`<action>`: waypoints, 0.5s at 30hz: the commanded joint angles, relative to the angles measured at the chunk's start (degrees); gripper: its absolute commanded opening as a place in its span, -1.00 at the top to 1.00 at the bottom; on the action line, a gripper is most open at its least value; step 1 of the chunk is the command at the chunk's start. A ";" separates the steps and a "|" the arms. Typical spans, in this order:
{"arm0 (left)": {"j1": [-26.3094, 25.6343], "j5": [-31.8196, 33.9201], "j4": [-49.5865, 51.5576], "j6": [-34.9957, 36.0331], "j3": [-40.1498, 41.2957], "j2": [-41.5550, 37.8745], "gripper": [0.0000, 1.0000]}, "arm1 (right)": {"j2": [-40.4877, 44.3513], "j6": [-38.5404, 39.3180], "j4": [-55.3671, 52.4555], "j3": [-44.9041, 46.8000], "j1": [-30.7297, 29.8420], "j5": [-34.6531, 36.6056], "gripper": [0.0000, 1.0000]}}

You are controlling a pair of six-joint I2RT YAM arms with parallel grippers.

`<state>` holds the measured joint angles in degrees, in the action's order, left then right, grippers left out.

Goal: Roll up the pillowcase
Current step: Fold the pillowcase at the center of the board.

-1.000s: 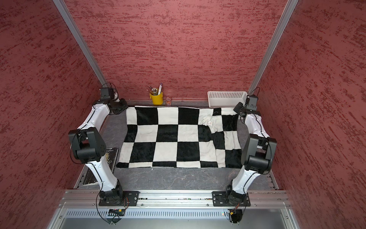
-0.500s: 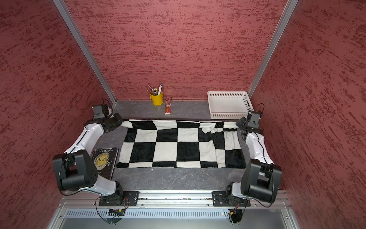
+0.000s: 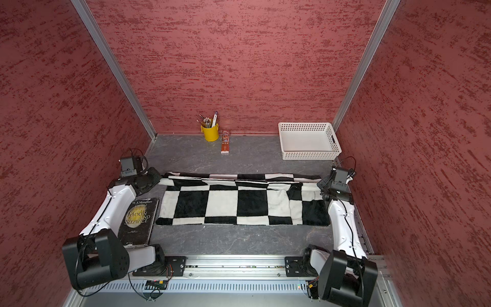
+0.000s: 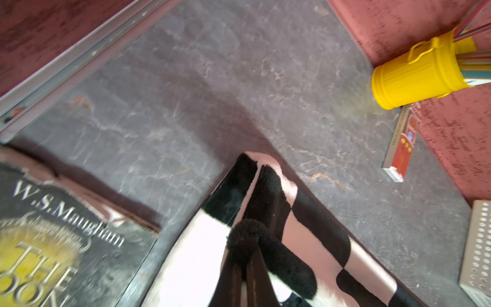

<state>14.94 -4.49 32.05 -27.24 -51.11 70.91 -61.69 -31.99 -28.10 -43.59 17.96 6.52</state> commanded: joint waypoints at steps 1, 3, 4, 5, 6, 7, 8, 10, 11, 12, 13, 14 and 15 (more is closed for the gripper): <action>1.17 4.10 2.53 -2.19 2.98 -3.36 1.00 | 2.45 -1.14 -4.92 1.00 0.76 6.37 1.00; 1.10 3.75 3.53 -3.00 3.98 -4.89 1.00 | 3.60 -0.81 -5.52 1.70 0.72 7.10 1.00; 1.08 3.65 4.16 -3.28 4.18 -5.39 1.00 | 4.00 -0.52 -5.48 2.18 0.75 7.33 1.00; 1.02 3.68 4.77 -3.43 4.28 -5.83 1.00 | 4.16 -0.45 -5.68 2.43 0.72 7.57 1.00; 0.89 3.91 5.46 -3.73 4.38 -6.24 1.00 | 4.25 -0.44 -5.94 2.86 0.74 7.78 1.00; 0.80 4.11 6.02 -3.92 4.48 -6.59 1.00 | 4.42 -0.53 -6.13 3.28 0.73 7.97 1.00; 0.67 4.46 6.62 -4.08 4.61 -7.02 1.00 | 4.62 -0.62 -6.18 3.68 0.72 8.10 1.00; 0.36 5.47 8.26 -4.65 4.70 -7.99 1.00 | 4.98 -0.79 -6.45 4.52 0.76 8.62 1.00; 0.22 5.79 8.94 -4.91 4.83 -8.51 1.00 | 5.16 -1.17 -7.04 4.66 0.76 9.27 1.00; 0.12 6.20 9.76 -5.14 4.93 -9.12 1.00 | 5.39 -1.40 -7.77 4.80 0.76 9.96 1.00; 0.02 6.49 10.43 -5.31 5.05 -9.61 1.00 | 5.52 -1.56 -8.24 4.85 0.77 10.40 1.00; -0.06 7.07 11.19 -5.53 5.21 -10.14 1.00 | 5.76 -1.83 -8.86 4.96 0.75 10.98 1.00; -0.05 7.79 12.00 -5.85 5.30 -10.65 1.00 | 6.11 -2.01 -9.30 5.14 0.76 11.29 1.00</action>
<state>14.76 -1.50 41.01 -31.64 -46.59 62.17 -57.04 -32.82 -35.46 -38.92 17.96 12.10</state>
